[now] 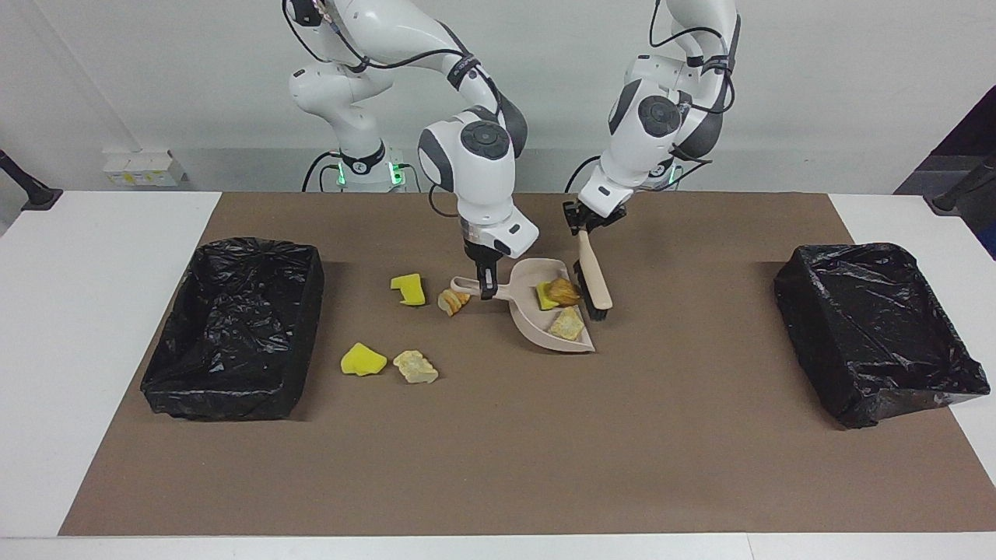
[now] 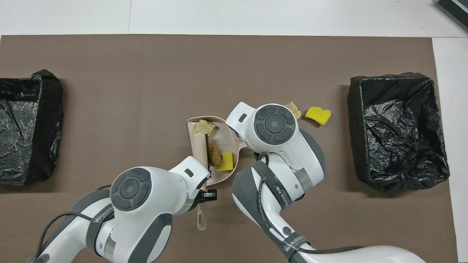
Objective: Sweep and dump trash in bin
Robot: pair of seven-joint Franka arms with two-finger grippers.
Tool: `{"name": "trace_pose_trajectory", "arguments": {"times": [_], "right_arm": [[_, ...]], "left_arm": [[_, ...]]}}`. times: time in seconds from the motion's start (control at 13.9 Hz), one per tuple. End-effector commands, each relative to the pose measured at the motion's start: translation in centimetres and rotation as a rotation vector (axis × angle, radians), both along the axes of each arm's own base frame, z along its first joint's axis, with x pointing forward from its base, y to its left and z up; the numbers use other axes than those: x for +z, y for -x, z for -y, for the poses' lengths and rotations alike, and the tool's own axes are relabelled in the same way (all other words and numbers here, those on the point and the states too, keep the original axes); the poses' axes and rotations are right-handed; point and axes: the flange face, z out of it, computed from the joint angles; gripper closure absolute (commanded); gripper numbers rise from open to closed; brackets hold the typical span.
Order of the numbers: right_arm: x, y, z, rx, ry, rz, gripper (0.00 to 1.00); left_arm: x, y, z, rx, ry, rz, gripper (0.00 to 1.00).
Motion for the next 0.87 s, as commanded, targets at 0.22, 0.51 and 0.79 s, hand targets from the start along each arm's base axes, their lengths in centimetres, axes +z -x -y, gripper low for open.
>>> {"name": "trace_pose_trajectory", "arguments": {"times": [0.22,0.51,0.79], "right_arm": [[1.0,-2.5,4.0,0.0,-0.145,-0.027,1.0],[4.0,-4.4,9.4,-0.015,-0.224,-0.011,1.0],[4.5,-3.1,6.6,0.022,-0.216,-0.013,1.0]], "left_arm": [[4.5,-6.3,-8.8,0.098,-0.084,-0.005,1.0],[3.6,-5.2,-12.2,0.1,-0.132,-0.019,1.0],[-0.7,-1.6,-13.8,0.089,-0.167,-0.094,1.0]]}}
